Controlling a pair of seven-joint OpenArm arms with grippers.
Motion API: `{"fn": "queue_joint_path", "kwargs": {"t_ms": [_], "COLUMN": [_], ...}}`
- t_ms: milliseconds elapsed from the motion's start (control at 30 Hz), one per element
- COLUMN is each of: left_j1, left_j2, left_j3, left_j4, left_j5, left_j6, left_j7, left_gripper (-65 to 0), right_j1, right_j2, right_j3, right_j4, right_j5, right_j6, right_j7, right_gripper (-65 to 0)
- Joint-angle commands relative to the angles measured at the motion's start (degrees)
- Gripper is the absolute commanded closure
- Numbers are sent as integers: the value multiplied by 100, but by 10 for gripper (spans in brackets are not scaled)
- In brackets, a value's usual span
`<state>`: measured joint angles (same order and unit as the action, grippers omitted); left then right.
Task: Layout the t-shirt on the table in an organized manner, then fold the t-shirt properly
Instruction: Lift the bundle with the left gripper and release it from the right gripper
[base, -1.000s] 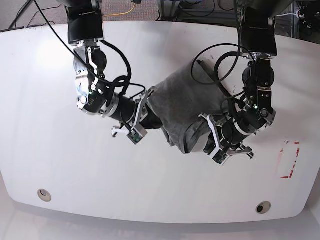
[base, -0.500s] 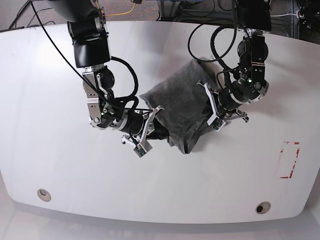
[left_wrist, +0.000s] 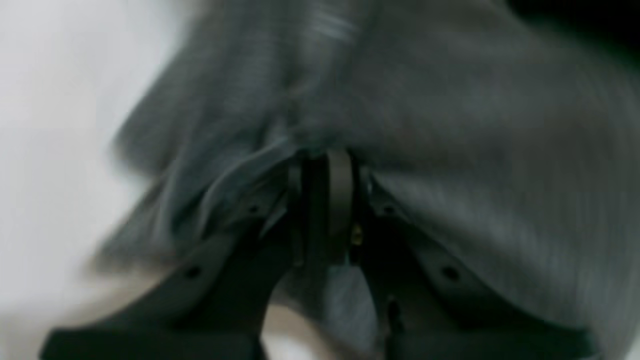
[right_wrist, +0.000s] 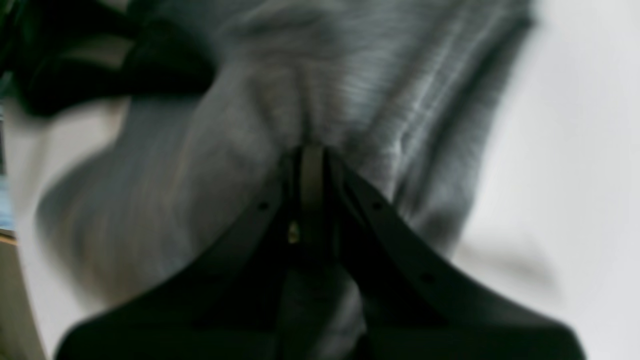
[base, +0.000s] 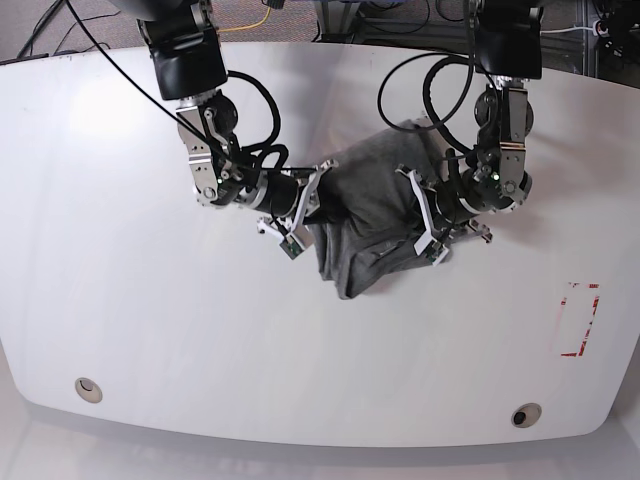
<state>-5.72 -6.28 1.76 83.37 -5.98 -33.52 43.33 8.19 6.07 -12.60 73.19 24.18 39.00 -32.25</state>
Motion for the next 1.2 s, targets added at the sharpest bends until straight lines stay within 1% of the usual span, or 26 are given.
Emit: {"fn": "queue_joint_path", "kwargs": {"t_ms": [0,100,167,233,300,433,500,600,733,867,900,967,1000,1033,1067,1133,1167], "left_j1": [-347,-505,-576,-602,-611,-593,-541,-365,-189,-119,-101,-83,-75,-57,-31,48,92], "left_j2": [-53,-53,-44,-35,-35,-35,-35,-35,-35,9,97,264,351,404,448,510,562], "left_j3": [-13,-13,-13,-13,-13,-13,-22,-22,-31,-5,48,154,224,277,374,567,734], "left_j4": [-219,-500,-632,-649,-553,-166,36,344,995,1417,1487,1531,1531,1531,1513,1434,1302], "left_j5": [-40,-31,-22,-31,-40,-40,-31,-31,-31,-22,-22,4,92,154,286,523,725], "left_j6": [15,15,15,15,15,15,15,15,33,59,121,358,587,710,895,1158,1352], "left_j7": [-232,-425,-549,-566,-531,-417,-311,-214,-188,-197,-206,-285,-443,-566,-786,-1164,-1524], "left_gripper": [-43,-43,-43,-43,-43,-43,-43,-43,-43,-43,-43,-43,-43,-43,-43,-43,-43], "right_j1": [-137,-357,-506,-612,-647,-594,-506,-419,-243,-190,-181,-181,-181,-181,-172,-172,-172], "right_j2": [13,22,110,215,251,321,462,523,541,558,602,664,690,708,708,717,717], "right_j3": [16,25,25,34,34,34,104,174,350,508,544,570,570,570,579,579,579], "right_j4": [448,738,985,1213,1292,1415,1468,1574,1802,2057,2127,2180,2189,2189,2189,2189,2189], "right_j5": [83,83,83,83,83,83,109,118,109,83,83,91,100,100,100,91,91], "right_j6": [51,42,34,25,25,-89,-125,-125,-81,-81,-81,-81,-81,-81,-81,-81,-81], "right_j7": [47,29,29,29,29,29,21,-50,-375,-586,-612,-630,-630,-630,-630,-630,-630], "right_gripper": [-2,-2,-2,-2,-2,-2,-2,-2,-2,-2,-2,-2,-2,-2,-2,-2,-2]}}
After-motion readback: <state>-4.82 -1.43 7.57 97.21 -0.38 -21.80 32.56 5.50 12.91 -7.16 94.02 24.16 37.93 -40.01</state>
